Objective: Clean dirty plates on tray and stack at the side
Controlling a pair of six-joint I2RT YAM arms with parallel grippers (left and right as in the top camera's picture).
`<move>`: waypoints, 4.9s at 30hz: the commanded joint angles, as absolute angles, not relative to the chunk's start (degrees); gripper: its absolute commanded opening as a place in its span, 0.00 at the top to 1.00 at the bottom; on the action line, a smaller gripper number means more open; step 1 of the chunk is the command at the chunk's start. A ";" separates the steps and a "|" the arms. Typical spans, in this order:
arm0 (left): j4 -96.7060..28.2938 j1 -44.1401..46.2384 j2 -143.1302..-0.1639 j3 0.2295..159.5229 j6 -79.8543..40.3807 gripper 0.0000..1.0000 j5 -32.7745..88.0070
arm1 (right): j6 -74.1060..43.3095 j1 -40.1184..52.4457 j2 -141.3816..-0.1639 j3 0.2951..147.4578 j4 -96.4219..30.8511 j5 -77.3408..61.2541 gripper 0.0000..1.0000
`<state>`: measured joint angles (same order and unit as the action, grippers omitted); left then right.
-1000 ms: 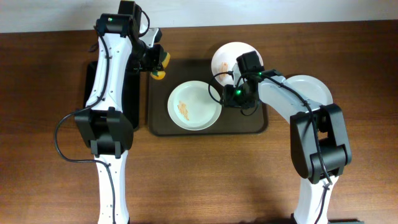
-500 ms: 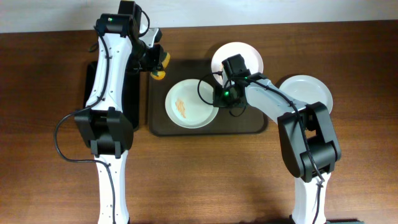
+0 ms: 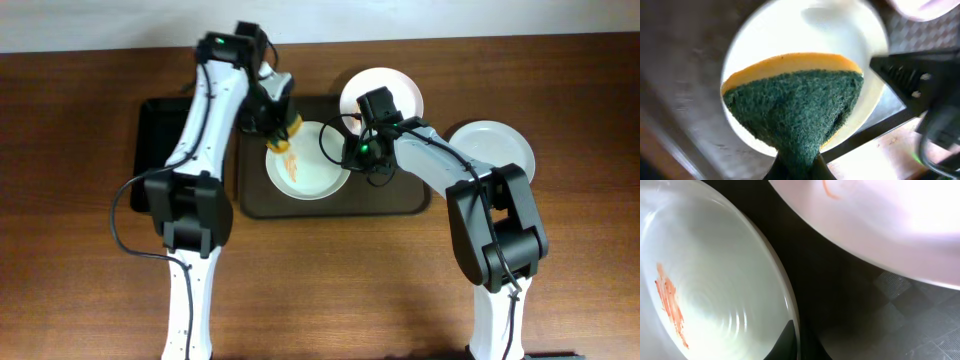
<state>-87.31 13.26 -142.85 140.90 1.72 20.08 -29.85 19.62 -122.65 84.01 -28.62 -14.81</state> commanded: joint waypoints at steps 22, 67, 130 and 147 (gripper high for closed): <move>-72.75 16.14 -142.93 115.79 5.34 0.99 23.83 | -30.98 19.92 -124.18 84.60 -27.83 -13.10 0.96; -55.90 14.79 -142.93 115.81 1.43 0.99 -1.13 | -30.98 19.92 -124.18 84.60 -27.62 -13.45 0.96; -52.99 17.28 -142.93 115.70 5.10 0.99 12.58 | -30.96 19.92 -124.18 84.60 -27.64 -13.45 0.96; -71.48 17.47 -142.93 115.70 3.16 0.99 7.27 | -30.96 19.92 -124.18 84.60 -27.62 -13.45 0.96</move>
<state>-68.88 17.61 -139.59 118.08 -5.17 -2.33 -31.05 20.14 -123.07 84.12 -27.18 -14.63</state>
